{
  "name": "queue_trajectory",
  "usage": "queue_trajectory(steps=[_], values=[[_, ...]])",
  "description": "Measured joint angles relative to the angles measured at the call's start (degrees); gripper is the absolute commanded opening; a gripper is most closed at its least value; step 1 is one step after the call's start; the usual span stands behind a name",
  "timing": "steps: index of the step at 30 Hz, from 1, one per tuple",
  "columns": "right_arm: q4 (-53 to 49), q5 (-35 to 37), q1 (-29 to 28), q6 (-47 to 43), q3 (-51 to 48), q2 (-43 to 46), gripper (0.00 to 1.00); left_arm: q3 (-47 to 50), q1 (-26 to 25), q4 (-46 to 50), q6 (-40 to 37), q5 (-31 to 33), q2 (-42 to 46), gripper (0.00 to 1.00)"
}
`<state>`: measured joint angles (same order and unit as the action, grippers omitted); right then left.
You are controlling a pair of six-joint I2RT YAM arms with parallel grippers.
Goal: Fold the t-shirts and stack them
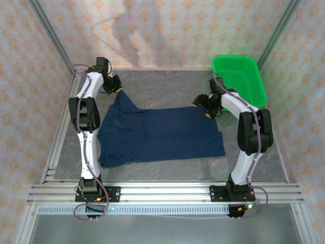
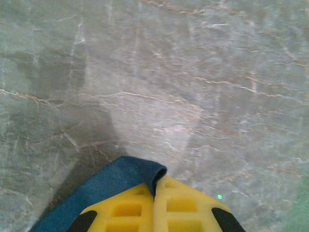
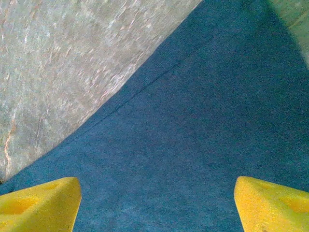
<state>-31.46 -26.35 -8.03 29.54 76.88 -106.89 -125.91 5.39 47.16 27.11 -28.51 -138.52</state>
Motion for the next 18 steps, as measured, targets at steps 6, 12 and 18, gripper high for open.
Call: queue_trajectory(steps=[6,12,18], values=[[-0.04,0.83,0.96,0.42,0.00,0.00,0.83,0.02,-0.44,0.09,-0.02,0.02,1.64,0.00],[-0.15,1.55,0.96,0.39,0.00,0.00,0.83,1.51,-0.52,0.98,-0.02,0.02,1.64,0.00],[-1.49,5.16,2.38,1.05,0.90,0.00,0.81,3.02,-0.52,1.51,0.24,0.00,1.90,0.00]])
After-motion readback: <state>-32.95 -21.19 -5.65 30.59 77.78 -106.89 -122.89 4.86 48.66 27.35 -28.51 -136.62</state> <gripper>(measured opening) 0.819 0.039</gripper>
